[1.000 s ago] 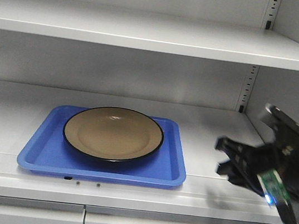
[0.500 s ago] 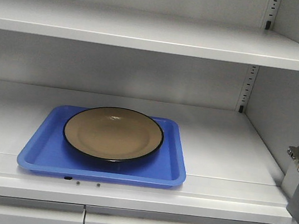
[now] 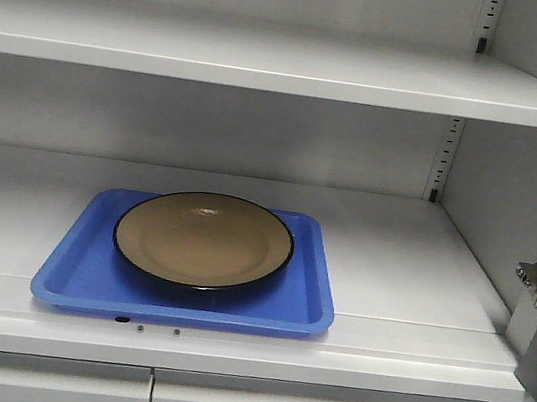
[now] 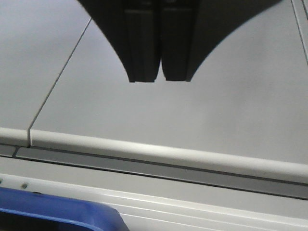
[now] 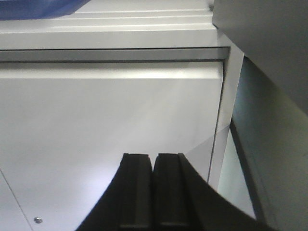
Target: Place disk in tray to left cabinet
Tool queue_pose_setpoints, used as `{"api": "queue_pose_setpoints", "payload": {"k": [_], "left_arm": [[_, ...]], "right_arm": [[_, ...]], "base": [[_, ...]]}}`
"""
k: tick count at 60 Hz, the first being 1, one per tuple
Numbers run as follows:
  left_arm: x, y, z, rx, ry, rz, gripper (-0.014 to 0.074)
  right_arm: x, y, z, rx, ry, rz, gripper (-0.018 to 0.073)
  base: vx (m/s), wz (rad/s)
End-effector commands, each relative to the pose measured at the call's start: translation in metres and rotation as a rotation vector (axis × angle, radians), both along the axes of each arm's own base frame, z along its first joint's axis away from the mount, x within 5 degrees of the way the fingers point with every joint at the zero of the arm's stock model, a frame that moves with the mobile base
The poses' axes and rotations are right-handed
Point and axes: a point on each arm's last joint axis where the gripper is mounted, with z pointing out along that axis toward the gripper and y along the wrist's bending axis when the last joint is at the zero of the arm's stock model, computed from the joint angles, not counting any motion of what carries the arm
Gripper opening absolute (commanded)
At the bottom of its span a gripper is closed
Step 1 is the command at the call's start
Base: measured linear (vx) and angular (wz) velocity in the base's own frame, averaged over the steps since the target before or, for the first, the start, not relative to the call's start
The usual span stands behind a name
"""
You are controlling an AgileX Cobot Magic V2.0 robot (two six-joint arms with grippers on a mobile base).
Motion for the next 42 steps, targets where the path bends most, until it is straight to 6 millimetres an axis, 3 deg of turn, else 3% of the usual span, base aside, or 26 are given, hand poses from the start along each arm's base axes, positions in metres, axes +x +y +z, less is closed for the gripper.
{"api": "queue_pose_setpoints", "payload": {"k": [1, 42], "left_arm": [[0.0015, 0.0002, 0.0004, -0.014, -0.06, 0.004, 0.0041], [0.0015, 0.0002, 0.0004, -0.014, -0.06, 0.004, 0.0041]], "right_arm": [[-0.0014, -0.0016, -0.0005, -0.087, -0.082, 0.002, -0.0008], [-0.0036, -0.0009, 0.0036, -0.026, -0.135, 0.002, -0.0008]], "base": [[0.0, 0.0], [0.0, 0.0]]}}
